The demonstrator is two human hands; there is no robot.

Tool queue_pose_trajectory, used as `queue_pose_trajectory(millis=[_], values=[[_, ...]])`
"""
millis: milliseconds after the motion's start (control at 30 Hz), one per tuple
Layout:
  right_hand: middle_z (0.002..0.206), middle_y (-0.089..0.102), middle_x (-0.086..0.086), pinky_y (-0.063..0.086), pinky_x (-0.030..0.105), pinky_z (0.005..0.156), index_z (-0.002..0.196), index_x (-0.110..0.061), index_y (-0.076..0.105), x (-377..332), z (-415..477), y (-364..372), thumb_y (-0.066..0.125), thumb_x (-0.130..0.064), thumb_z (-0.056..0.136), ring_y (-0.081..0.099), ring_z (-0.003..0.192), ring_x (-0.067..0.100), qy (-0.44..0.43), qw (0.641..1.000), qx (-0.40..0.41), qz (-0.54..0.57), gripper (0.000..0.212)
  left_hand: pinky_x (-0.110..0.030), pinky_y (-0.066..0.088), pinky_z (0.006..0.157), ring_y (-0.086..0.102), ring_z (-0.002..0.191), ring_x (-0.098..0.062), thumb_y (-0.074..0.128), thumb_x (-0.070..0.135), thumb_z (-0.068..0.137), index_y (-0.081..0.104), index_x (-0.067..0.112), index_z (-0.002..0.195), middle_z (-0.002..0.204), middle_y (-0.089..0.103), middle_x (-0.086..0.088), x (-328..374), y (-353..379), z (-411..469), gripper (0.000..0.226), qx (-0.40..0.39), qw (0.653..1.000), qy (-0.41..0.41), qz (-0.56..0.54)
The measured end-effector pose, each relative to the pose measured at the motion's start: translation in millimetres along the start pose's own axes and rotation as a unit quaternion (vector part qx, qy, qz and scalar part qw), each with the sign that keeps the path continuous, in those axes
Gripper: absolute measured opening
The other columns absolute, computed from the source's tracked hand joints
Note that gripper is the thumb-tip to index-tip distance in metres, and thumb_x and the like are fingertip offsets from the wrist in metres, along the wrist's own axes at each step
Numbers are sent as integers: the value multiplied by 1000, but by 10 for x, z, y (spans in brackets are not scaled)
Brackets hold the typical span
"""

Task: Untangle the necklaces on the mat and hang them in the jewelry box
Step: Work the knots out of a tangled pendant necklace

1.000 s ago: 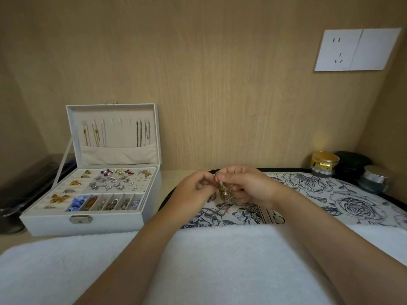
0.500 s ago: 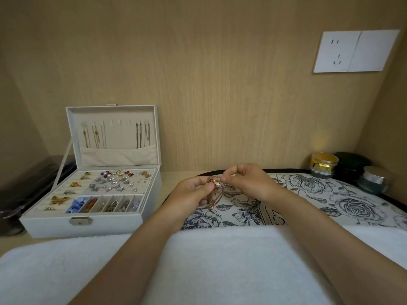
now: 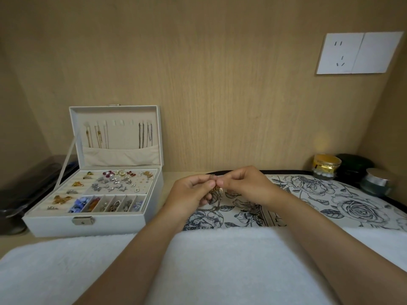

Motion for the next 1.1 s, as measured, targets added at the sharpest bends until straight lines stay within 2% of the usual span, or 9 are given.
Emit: queue_pose_trajectory(millis=[100, 233, 333, 433, 533, 633, 767, 900, 1100], values=[[96, 78, 6, 55, 42, 98, 94, -21, 81, 17, 18, -23, 77, -36, 84, 71, 101, 26, -5, 1000, -2, -6, 18, -25, 52, 62, 62, 61, -8, 69, 16, 91, 73, 15, 97, 72, 72, 3, 11, 27, -18, 7, 18, 999, 17, 23], [72, 69, 3, 49, 16, 63, 88, -13, 77, 1, 1, -32, 73, -33, 89, 60, 60, 2, -1, 1000, 22, -3, 21, -34, 50, 62, 59, 58, -11, 65, 19, 94, 67, 16, 90, 67, 70, 5, 1, 27, -5, 5, 63, 993, 54, 80], [87, 76, 8, 52, 24, 78, 89, -10, 74, 25, 43, -70, 66, -34, 94, 66, 77, 9, -15, 996, 84, 13, 26, -33, 45, 61, 53, 58, -14, 63, 23, 94, 65, 19, 90, 69, 69, 5, 4, -25, 18, 6, 91, 987, 62, 119], [86, 78, 4, 50, 20, 65, 85, -13, 69, -24, 34, -54, 61, -25, 99, 69, 73, 11, -22, 994, 85, 59, 20, -30, 48, 61, 57, 59, -7, 61, 29, 92, 62, 30, 87, 72, 67, 8, -15, -64, 16, 6, 107, 950, 86, 282], [85, 77, 5, 51, 25, 57, 90, -10, 68, -54, 14, -27, 60, -20, 99, 66, 69, 15, -15, 994, 49, 94, 15, -32, 52, 77, 62, 87, -8, 63, 27, 92, 61, 35, 99, 84, 61, 19, -39, -82, 8, 11, 112, 906, 128, 389], [76, 71, 3, 50, 27, 56, 91, -9, 73, -73, 8, -31, 64, -16, 97, 57, 62, 14, -18, 993, 13, 112, 13, -26, 46, 97, 59, 108, 0, 64, 25, 93, 58, 38, 118, 104, 64, 24, 17, -6, -27, 29, 44, 946, 152, 283], [70, 61, 9, 49, 28, 56, 83, -12, 73, -104, 6, -24, 66, -17, 94, 53, 55, 16, -22, 988, -23, 151, 14, -14, 45, 69, 62, 69, 9, 66, 15, 93, 64, 27, 116, 83, 74, 13, 74, 145, -93, 26, -45, 988, 81, 120], [65, 55, 8, 49, 27, 59, 85, -12, 74, -86, 14, -66, 79, -32, 75, 53, 54, 18, -10, 984, -3, 179, 23, -9, 45, 58, 62, 62, 2, 66, 17, 93, 73, 21, 87, 77, 74, 8, 82, 84, -75, 10, 20, 990, 77, 115], [56, 54, -2, 53, 32, 65, 92, -9, 76, -35, 13, -107, 79, -22, 80, 51, 51, 12, 8, 990, -25, 136, 18, -17, 43, 51, 57, 53, -1, 49, 25, 102, 61, 17, 91, 78, 75, 7, 111, 3, -47, 18, 25, 974, 87, 206]])
Point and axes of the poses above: each hand's wrist, its own z-axis towards the middle knuckle, its own y-axis out of the palm, x = y × z, the point moved 1 cm from there along z, towards the middle knuckle
